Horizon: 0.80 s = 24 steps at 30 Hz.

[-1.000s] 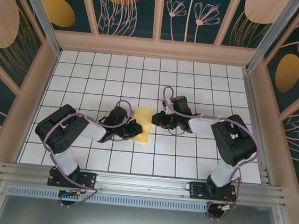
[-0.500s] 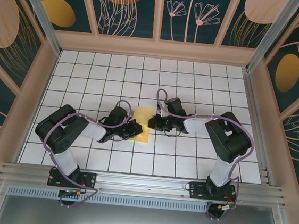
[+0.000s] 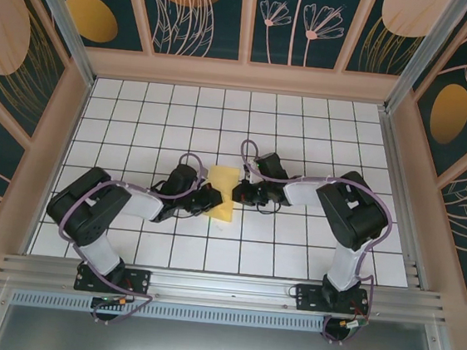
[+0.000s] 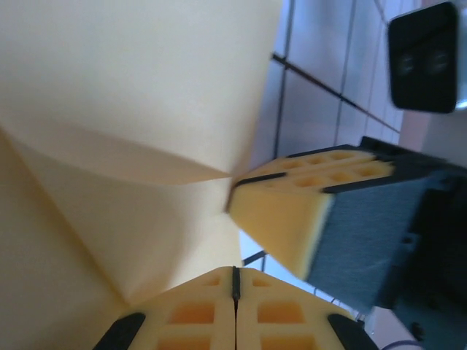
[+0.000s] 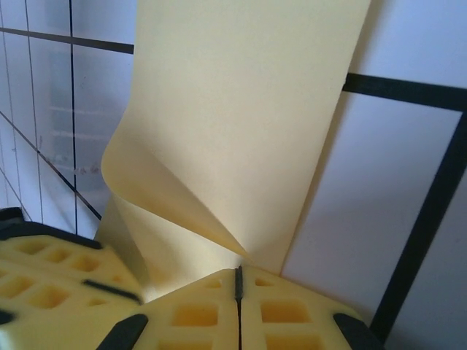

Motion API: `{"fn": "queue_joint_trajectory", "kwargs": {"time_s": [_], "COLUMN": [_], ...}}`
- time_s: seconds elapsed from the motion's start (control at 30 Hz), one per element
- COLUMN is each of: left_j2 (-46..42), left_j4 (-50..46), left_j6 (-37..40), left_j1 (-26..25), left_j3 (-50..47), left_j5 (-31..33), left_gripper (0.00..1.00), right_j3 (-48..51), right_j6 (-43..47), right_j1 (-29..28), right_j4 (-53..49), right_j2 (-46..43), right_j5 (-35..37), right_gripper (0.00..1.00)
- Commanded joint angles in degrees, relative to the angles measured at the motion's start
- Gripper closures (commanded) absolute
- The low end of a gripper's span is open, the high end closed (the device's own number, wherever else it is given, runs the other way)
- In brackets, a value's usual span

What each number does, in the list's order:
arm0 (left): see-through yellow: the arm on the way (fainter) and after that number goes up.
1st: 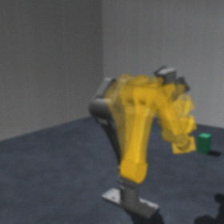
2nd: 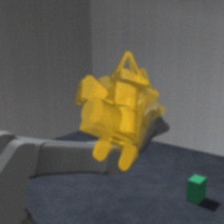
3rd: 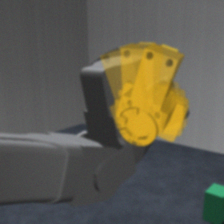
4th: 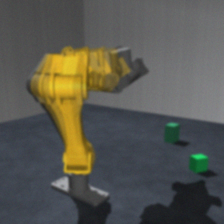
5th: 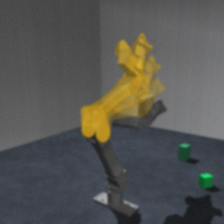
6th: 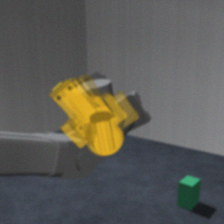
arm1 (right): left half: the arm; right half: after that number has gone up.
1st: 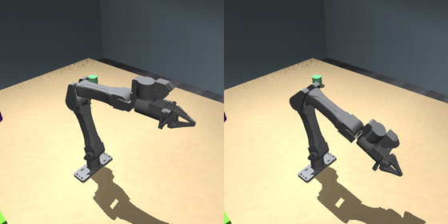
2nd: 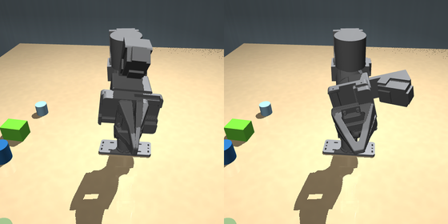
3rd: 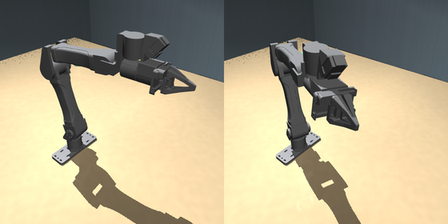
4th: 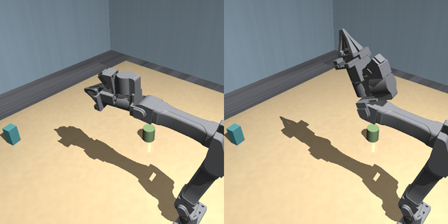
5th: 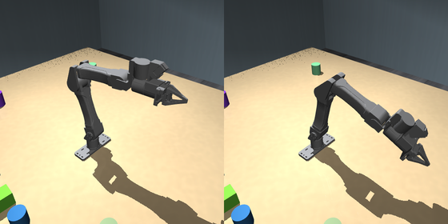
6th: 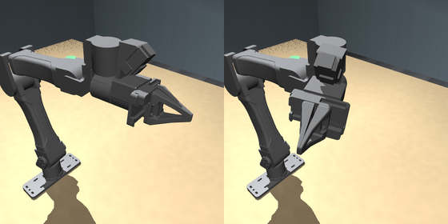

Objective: Fold a paper plane with a square sheet of paper (pick it up from the middle)
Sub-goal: Fold the triangle a second time at the center of the table.

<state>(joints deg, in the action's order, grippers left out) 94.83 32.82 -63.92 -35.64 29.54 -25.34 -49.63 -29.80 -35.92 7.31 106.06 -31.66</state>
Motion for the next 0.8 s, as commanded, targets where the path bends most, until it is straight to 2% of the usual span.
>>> {"fn": "queue_joint_trajectory", "kwargs": {"time_s": [0.0,0.1,0.4,0.6,0.77], "left_j2": [-2.35,-1.96,1.96,3.07,3.00], "left_j4": [-5.15,-9.17,-10.13,-13.37,-15.77], "left_j6": [2.88,4.73,5.18,6.03,5.83], "left_j1": [-0.16,-0.10,-0.15,-0.17,-0.17], "left_j3": [3.00,4.79,6.14,6.76,6.35], "left_j5": [3.64,5.87,5.12,7.13,9.58], "left_gripper": [0.91,0.91,0.92,0.93,0.94], "right_j3": [-0.71,-0.90,-1.17,-1.09,-0.61], "right_j6": [3.12,3.65,3.96,4.05,5.03], "right_j1": [-0.09,-0.19,-0.22,-0.28,-0.55], "right_j4": [-4.62,-4.91,-5.12,-5.39,-7.31], "right_j2": [2.18,2.66,3.50,3.90,4.77], "right_j5": [3.87,4.02,4.22,4.35,7.93], "right_gripper": [0.92,0.92,0.93,0.92,0.93]}}
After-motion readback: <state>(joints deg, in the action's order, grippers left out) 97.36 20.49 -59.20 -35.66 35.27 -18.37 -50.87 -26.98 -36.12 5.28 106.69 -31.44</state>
